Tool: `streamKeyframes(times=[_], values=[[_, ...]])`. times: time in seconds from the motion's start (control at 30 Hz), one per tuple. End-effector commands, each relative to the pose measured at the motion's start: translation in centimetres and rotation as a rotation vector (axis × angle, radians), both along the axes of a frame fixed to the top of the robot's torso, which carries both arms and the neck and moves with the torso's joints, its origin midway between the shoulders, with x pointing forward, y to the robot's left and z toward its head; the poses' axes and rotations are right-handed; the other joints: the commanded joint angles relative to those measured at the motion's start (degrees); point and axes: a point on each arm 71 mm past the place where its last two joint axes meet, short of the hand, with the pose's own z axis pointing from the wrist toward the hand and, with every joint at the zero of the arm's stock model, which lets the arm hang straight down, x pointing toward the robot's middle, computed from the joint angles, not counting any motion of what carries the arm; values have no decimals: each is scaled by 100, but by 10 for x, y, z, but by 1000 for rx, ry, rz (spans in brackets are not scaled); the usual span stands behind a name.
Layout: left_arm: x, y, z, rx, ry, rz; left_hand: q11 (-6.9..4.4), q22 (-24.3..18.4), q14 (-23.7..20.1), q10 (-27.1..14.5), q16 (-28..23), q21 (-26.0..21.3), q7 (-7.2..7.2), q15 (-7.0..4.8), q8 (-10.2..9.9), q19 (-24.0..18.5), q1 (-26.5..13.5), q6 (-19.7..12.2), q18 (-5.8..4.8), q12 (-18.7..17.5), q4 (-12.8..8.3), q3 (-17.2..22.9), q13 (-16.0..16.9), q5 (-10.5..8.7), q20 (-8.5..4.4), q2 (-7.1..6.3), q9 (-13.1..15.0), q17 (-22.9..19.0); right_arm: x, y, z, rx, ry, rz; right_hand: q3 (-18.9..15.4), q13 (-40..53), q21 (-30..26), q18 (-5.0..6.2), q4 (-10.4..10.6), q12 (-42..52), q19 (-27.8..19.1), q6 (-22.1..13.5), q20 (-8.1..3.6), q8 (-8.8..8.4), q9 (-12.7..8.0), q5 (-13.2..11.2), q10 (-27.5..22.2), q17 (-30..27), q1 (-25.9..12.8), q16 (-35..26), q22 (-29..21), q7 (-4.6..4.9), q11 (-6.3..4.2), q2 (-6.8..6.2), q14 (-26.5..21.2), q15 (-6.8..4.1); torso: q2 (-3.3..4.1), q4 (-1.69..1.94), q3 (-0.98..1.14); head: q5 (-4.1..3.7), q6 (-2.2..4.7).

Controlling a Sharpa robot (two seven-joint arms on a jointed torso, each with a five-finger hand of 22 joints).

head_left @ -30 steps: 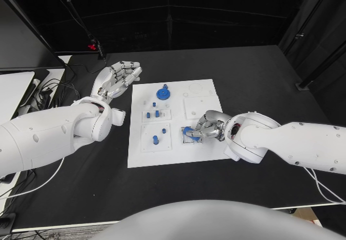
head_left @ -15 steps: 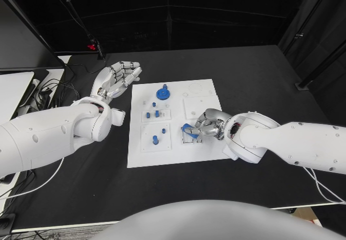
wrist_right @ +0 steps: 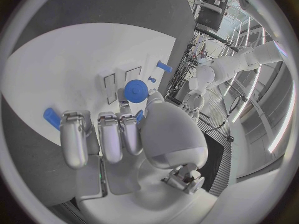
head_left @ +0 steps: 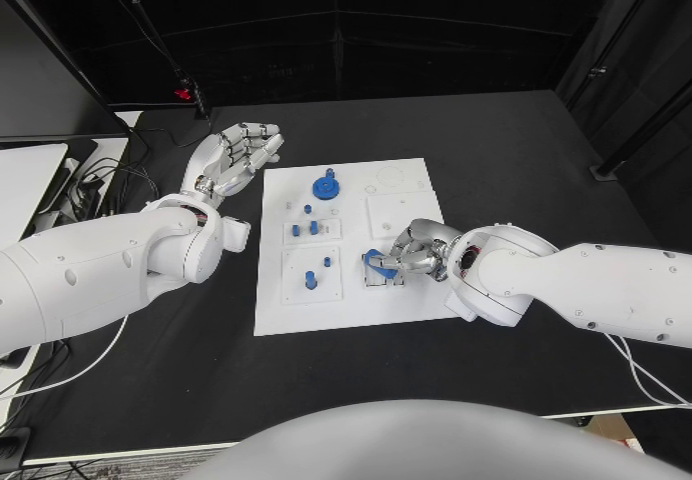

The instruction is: Assemble the parts on the task board

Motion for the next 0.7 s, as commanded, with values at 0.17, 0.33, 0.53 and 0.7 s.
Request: streamKeyframes(times=[0.17, 0.33, 0.53, 0.7], values=[[-1, -2, 4, -14, -35, -18, -5, -9, -30, -41, 30, 35, 792, -4, 26, 7, -5, -39, -92, 38, 0, -23, -8, 21, 0, 62, -8, -6, -1, 1, -2, -23, 33, 15, -105, 1508, 19, -86, -4, 14, 615, 108, -38, -48, -9, -92, 607, 1509, -189, 14, 1510, -60, -11, 14, 595, -20, -1, -2, -1, -4, 0], [-1, -2, 3, -14, -35, -18, -5, -9, -30, -41, 30, 35, 792, -4, 26, 7, -5, -39, -92, 38, 0, -23, -8, 21, 0, 62, -8, -6, -1, 1, -2, -23, 32, 13, -115, 1508, 19, -86, -3, 14, 615, 111, -38, -51, -9, -104, 607, 1509, -207, 14, 1510, -60, -11, 18, 595, -19, -2, 0, 1, -4, 0], [-1, -2, 3, -14, -35, -18, -5, -9, -30, -41, 30, 35, 792, -4, 26, 7, -5, -39, -92, 38, 0, -23, -8, 21, 0, 62, -8, -6, 0, 2, -2, -27, 23, 12, -119, 1508, 19, -86, -3, 14, 615, 113, -37, -52, -9, -109, 607, 1509, -217, 14, 1510, -60, -11, 22, 595, -19, -1, 3, 1, -14, 0], [-1, -1, 4, -14, -35, -18, -5, -9, -30, -41, 30, 35, 792, -4, 26, 7, -5, -39, -92, 38, 0, -23, -8, 21, 0, 62, -8, -6, 0, 3, -2, -33, 18, 10, -168, 1508, 19, -86, -3, 14, 615, 129, -34, -65, -7, -208, 607, 1509, -311, 14, 1510, -61, -12, 56, 595, -17, 2, 1, -2, -18, 0]])
